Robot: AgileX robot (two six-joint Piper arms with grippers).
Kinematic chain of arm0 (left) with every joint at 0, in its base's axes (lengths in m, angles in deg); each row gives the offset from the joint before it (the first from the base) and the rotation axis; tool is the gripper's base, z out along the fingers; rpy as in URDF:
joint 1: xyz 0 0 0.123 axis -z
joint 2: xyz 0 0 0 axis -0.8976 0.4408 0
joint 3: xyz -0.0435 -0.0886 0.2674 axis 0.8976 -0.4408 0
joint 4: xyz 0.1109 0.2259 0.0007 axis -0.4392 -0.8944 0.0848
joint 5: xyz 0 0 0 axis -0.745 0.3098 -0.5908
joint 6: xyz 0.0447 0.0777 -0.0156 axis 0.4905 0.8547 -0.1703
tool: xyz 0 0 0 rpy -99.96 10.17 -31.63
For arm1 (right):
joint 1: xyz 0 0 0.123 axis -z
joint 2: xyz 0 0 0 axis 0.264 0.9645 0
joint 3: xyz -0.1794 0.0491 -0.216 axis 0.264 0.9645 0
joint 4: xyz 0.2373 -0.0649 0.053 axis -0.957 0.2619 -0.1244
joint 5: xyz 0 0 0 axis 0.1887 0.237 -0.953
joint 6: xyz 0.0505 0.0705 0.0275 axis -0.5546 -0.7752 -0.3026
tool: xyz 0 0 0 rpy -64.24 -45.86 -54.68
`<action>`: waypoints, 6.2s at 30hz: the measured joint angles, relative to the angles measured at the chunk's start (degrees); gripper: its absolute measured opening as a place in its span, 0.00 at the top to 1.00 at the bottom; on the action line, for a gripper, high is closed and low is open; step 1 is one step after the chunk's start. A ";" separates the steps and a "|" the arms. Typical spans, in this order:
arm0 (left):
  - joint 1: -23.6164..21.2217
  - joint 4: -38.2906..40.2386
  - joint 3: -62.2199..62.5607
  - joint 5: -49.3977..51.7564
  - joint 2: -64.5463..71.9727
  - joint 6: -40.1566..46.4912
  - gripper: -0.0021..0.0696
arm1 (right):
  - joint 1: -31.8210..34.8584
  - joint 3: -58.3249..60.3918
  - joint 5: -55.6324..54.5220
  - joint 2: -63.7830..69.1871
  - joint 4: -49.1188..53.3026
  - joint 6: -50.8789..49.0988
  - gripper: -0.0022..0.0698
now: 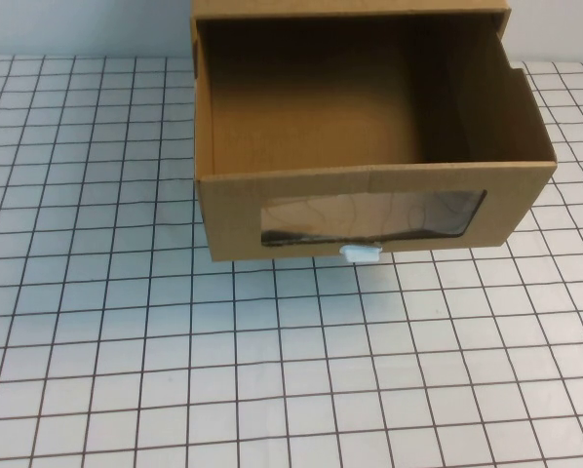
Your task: Close the shoe box
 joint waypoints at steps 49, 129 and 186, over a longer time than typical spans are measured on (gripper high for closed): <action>3.72 48.02 78.60 100.41 72.09 54.31 0.98 | -16.68 -60.92 91.22 58.35 -13.64 23.98 0.99; 11.80 59.76 126.03 114.26 122.78 45.97 0.98 | -31.13 -51.33 100.75 63.71 -28.53 59.55 0.99; 13.34 57.71 126.48 113.54 122.78 45.89 0.98 | -21.07 -67.20 70.14 90.13 -80.88 123.50 0.99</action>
